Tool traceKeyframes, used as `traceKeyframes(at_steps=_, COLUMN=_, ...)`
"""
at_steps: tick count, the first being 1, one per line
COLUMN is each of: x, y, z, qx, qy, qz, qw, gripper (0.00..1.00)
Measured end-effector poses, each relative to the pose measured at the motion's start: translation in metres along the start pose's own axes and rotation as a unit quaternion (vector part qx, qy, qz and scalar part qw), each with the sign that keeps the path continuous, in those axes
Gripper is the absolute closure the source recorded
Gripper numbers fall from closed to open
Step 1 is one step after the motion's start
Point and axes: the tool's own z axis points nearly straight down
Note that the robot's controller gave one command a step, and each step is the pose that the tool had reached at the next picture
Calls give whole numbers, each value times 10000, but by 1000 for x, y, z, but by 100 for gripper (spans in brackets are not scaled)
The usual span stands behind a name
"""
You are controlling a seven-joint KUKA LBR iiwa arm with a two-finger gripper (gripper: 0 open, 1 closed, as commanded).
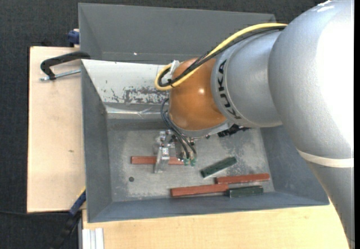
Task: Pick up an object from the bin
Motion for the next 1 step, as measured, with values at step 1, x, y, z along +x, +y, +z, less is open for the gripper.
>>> traceKeyframes(at_steps=1, x=1, y=0, z=-22, qx=5, qy=17, qz=-1, qw=10000, gripper=100)
